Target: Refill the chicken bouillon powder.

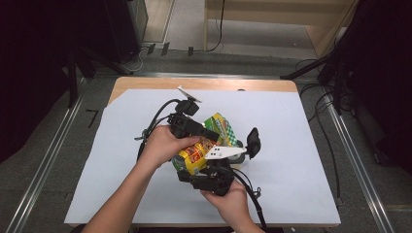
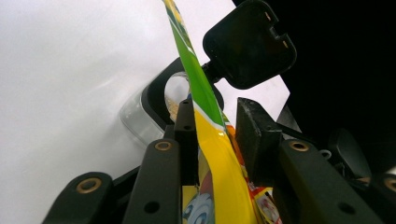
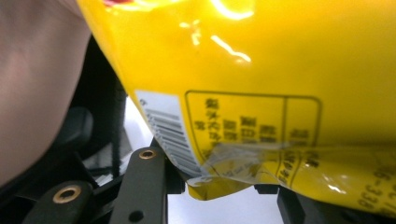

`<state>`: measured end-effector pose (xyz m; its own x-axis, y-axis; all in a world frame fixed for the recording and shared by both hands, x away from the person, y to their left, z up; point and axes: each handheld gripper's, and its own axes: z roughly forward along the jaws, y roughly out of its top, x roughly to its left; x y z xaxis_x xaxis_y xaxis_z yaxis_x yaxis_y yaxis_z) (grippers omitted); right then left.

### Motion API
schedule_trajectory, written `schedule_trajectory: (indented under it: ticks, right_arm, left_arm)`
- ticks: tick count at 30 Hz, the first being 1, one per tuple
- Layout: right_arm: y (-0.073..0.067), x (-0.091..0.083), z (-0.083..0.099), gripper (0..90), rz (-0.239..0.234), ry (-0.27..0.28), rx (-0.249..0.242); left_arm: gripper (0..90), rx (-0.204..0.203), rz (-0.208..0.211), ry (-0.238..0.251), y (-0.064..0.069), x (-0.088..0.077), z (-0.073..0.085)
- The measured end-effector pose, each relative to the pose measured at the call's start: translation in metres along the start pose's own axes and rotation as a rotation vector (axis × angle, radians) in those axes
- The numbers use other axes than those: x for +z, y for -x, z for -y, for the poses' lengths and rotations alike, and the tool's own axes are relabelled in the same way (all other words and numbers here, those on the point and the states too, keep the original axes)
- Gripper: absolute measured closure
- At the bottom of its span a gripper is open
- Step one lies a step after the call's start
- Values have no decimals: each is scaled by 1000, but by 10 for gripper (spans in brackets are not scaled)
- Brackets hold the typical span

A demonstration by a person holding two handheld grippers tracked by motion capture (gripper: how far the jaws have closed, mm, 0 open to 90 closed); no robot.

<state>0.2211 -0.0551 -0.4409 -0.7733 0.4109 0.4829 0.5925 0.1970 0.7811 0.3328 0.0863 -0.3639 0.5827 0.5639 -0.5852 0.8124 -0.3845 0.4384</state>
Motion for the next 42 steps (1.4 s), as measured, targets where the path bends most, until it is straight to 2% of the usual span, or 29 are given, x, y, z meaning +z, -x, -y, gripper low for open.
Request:
schedule_trajectory:
  ticks: [2,5,8,10,12,19,27,33,36,40,41,42]
  right_arm:
    - [1,-1,1,660,-15,10,19]
    - [2,-2,2,663,-25,27,34]
    - [3,-3,3,663,-31,33,48]
    - [6,-3,4,664,-47,42,69]
    - [6,-2,4,663,-51,42,69]
    - [2,2,2,645,-46,19,37]
    - [-1,4,0,633,-7,-16,-4]
    - [-4,7,-1,576,20,-50,-62]
    - [-5,7,-1,630,41,-53,-78]
    - [-4,5,-2,655,47,-47,-77]
    - [-2,4,-2,663,21,-36,-49]
    - [-2,4,-2,663,21,-36,-49]
  left_arm:
    - [680,9,9,5,-1,-1,1]
    - [658,1,21,11,0,-4,3]
    - [653,12,15,9,1,-9,5]
    - [646,7,8,17,2,-12,7]
    - [648,3,10,19,2,-13,8]
    - [693,-3,-27,26,2,-11,10]
    - [713,1,-46,33,4,-9,11]
    - [721,6,-54,31,5,-7,12]
    - [722,10,-46,31,5,-7,12]
    - [720,27,-44,42,9,-7,11]
    - [706,34,-40,44,9,-7,11]
    - [706,39,-40,44,10,-8,10]
